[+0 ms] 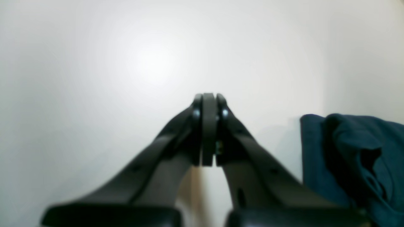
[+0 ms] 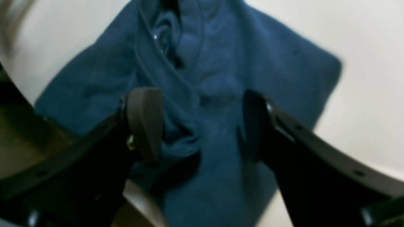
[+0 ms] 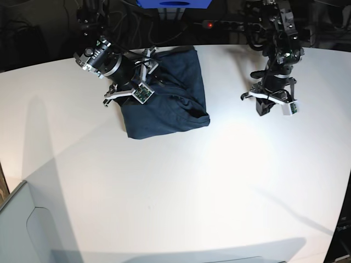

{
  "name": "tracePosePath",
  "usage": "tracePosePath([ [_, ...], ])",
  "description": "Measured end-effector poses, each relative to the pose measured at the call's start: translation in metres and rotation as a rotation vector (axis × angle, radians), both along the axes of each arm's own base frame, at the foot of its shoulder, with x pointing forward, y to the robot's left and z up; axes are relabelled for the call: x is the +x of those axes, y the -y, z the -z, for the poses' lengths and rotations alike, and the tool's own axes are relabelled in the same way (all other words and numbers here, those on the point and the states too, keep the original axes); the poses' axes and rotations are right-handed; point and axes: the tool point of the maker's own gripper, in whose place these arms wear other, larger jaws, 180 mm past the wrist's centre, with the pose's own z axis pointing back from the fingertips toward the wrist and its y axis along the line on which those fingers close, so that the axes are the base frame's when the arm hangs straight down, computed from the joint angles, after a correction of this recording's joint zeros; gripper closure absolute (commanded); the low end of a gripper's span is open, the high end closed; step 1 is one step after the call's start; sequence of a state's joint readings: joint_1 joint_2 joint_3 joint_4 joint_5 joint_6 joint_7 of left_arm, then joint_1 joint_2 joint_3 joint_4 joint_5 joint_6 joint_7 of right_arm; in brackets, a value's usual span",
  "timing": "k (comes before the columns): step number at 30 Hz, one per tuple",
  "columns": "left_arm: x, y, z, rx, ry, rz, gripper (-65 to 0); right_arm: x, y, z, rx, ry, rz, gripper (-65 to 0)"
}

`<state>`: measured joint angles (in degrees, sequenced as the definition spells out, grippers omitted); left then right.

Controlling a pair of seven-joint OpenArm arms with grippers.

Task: Fold the T-shirt properly
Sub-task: 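Press and tuck the folded bundle edges with the right gripper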

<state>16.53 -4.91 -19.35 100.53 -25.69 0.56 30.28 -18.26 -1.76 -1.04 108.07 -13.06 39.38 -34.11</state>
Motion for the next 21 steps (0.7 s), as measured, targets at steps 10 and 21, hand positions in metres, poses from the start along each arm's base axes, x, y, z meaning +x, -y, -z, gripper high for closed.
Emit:
tracePosePath([
  [10,-0.002,0.000,0.001,0.003,-0.005,0.000,0.0,-0.021,-0.016,0.013,0.007,-0.059,-0.052,-5.9],
  [21,-0.002,0.000,0.001,0.003,-0.005,0.000,0.0,-0.038,-0.058,0.004,0.060,-0.054,-0.176,-0.6],
])
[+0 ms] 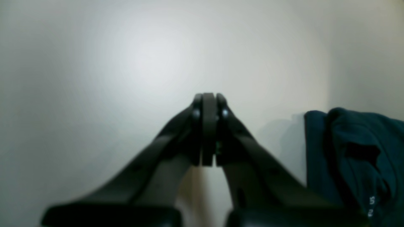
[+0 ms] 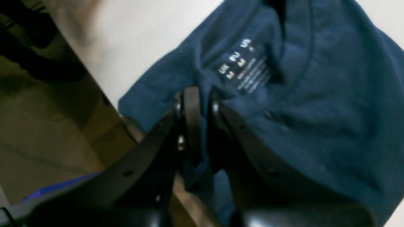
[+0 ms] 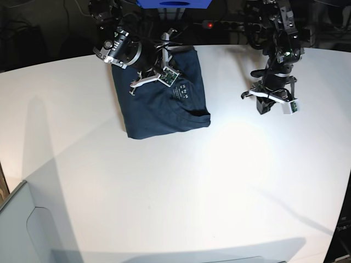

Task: Fold the T-shirt properly
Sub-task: 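Press and tuck the folded bundle edges with the right gripper, then push the folded bundle with the left gripper to square it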

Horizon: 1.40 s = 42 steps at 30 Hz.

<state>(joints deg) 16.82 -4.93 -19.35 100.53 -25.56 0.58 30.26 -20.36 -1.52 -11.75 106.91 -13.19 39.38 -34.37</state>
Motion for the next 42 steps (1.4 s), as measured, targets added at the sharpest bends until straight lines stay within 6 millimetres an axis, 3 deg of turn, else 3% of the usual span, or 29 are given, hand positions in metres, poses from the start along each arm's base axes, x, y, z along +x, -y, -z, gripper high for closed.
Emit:
tracePosePath([
  [4,-0.001,0.000,0.001,-0.001,-0.004,0.000,-0.9,-0.007,-0.014,-0.003,0.016,0.001,-0.044,-2.5],
  [6,-0.001,0.000,0.001,0.000,-0.003,-0.001,-9.4,-0.010,-0.016,-0.002,0.007,-0.007,-0.058,-9.7],
  [9,-0.001,0.000,-0.002,0.003,0.004,0.002,-25.7,-0.016,-0.015,0.004,-0.034,-0.032,-0.076,-26.4],
  [11,0.001,0.002,-0.011,0.010,0.026,0.008,-34.3,-0.014,-0.015,-0.003,-0.034,-0.012,-0.074,-34.6],
  [13,0.001,0.003,-0.021,0.019,0.049,0.015,-38.1,-0.007,-0.013,-0.019,-0.021,0.041,-0.064,-39.3],
  [17,-0.005,0.012,-0.033,0.025,0.073,0.039,-37.9,0.013,0.011,-0.054,-0.016,0.160,0.011,-39.1],
  [20,-0.013,0.030,-0.026,-0.005,0.051,0.064,-37.9,0.030,0.045,-0.053,-0.074,0.179,0.106,-39.1],
  [23,-0.025,0.066,-0.014,-0.078,0.013,0.118,-37.9,0.046,0.086,-0.049,-0.153,0.187,0.212,-39.2],
  [28,-0.041,0.115,-0.002,-0.169,-0.035,0.193,-38.0,0.054,0.112,-0.050,-0.174,0.198,0.287,-39.4],
  [31,-0.039,0.123,-0.003,-0.189,-0.025,0.191,-38.1,0.055,0.111,-0.051,-0.166,0.198,0.288,-39.4],
  [36,-0.051,0.139,0.026,-0.223,-0.111,0.212,-38.1,0.053,0.111,-0.050,-0.170,0.193,0.288,-39.4],
  [42,-0.058,0.149,0.038,-0.243,-0.142,0.229,-37.6,0.053,0.113,-0.048,-0.177,0.188,0.291,-39.3],
])
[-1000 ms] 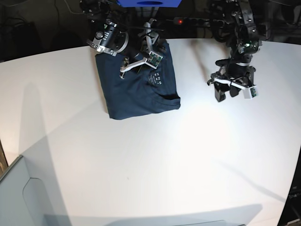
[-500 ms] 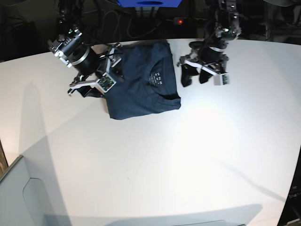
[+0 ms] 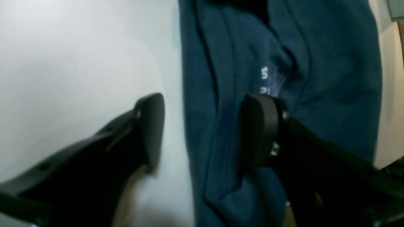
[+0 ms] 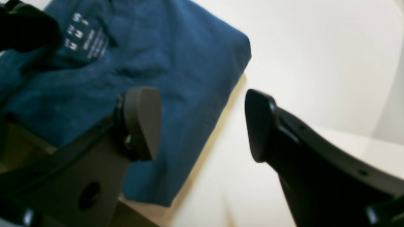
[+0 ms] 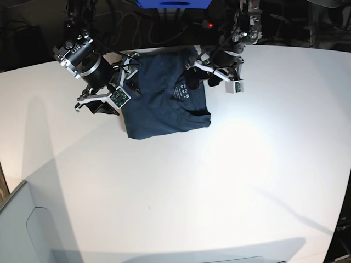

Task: Fold the T-shirt properly
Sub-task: 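Push the folded bundle with the left gripper to square it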

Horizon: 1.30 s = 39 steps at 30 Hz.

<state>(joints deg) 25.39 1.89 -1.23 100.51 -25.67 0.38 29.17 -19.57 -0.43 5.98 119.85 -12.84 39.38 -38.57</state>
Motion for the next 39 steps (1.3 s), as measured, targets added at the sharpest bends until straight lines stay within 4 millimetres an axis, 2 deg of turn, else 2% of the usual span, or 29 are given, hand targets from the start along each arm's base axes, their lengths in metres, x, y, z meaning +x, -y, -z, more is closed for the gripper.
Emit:
tracePosePath([
  [2,0.000,0.000,0.000,0.001,-0.001,0.003,-33.0,-0.001,0.001,0.001,-0.004,-0.004,-0.001,-39.3],
  [8,0.000,-0.001,0.008,0.006,-0.018,0.010,-0.4,-0.002,0.001,0.002,-0.003,-0.006,0.000,-39.2],
  [17,0.019,-0.007,0.014,0.015,0.000,0.035,0.0,-0.001,0.005,0.002,-0.008,-0.006,0.009,-39.2],
  [22,0.051,-0.021,0.018,0.071,0.048,0.103,0.0,0.002,0.038,0.002,-0.044,-0.004,0.105,-39.2],
  [24,0.065,-0.018,0.020,0.109,0.067,0.176,0.0,0.005,0.052,0.001,-0.057,0.004,0.145,-39.2],
  [27,0.084,-0.002,0.023,0.177,0.094,0.323,0.0,0.009,0.072,-0.003,-0.071,0.018,0.205,-39.2],
  [35,0.137,0.062,0.015,0.412,0.196,0.750,0.0,0.007,0.122,-0.008,-0.098,0.032,0.387,-39.2],
  [39,0.145,0.102,0.009,0.515,0.255,1.055,0.0,-0.001,0.139,-0.006,-0.104,0.021,0.458,-39.2],
])
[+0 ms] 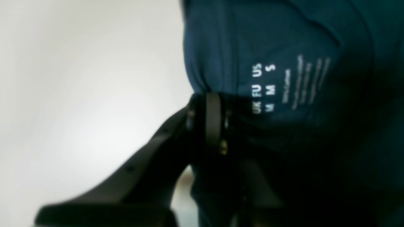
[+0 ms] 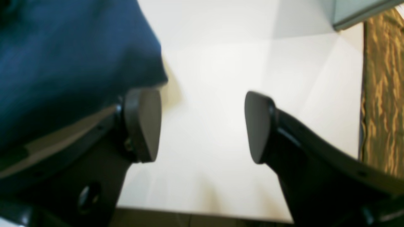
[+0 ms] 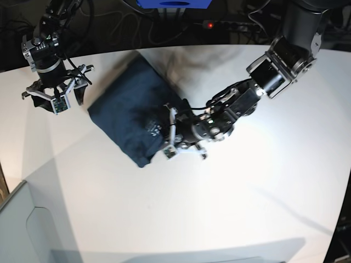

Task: Fold the T-shirt properly
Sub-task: 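Push the folded bundle with the left gripper to square it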

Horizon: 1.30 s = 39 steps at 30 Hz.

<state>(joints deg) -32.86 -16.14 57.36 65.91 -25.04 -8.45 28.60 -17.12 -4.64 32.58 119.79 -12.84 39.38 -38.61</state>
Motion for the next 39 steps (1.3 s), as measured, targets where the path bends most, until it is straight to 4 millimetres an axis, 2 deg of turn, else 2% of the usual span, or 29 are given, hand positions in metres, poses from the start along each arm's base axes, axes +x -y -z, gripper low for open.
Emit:
tracePosePath([
  [4,-0.001,0.041,-0.003,0.086,0.023,0.226,0.0,-0.007,0.009,0.002,0.008,-0.004,0.045,-39.2],
  [8,0.008,0.069,-0.005,0.171,0.065,0.331,0.0,-0.016,0.019,0.005,0.012,-0.018,0.106,-39.2],
  [15,0.020,0.090,-0.007,0.235,0.121,0.402,0.0,-0.023,0.018,0.010,0.017,-0.040,0.112,-39.2],
  [16,0.021,0.091,-0.007,0.240,0.127,0.405,-1.1,-0.025,0.018,0.011,0.017,-0.047,0.113,-39.2],
  [18,0.024,0.094,-0.008,0.241,0.131,0.401,-10.6,-0.026,0.018,0.012,0.016,-0.049,0.113,-39.2],
  [22,0.031,0.093,-0.013,0.245,0.151,0.390,-34.2,-0.025,0.017,0.011,0.021,-0.042,0.110,-39.2],
  [24,0.035,0.092,-0.016,0.249,0.159,0.391,-38.9,-0.025,0.017,0.011,0.021,-0.043,0.110,-39.2],
  [30,0.054,0.078,-0.031,0.246,0.181,0.357,-39.3,-0.025,0.017,0.011,0.021,-0.044,0.110,-39.1],
  [34,0.084,0.060,-0.075,0.120,0.225,0.235,-39.4,-0.024,0.017,0.011,0.021,-0.041,0.108,-38.4],
  [36,0.096,0.051,-0.098,0.057,0.257,0.178,-39.4,-0.025,0.017,0.011,0.021,-0.043,0.110,-34.2],
  [39,0.102,0.035,-0.135,-0.088,0.304,0.094,-39.5,-0.023,0.016,0.010,0.023,-0.037,0.106,-20.7],
])
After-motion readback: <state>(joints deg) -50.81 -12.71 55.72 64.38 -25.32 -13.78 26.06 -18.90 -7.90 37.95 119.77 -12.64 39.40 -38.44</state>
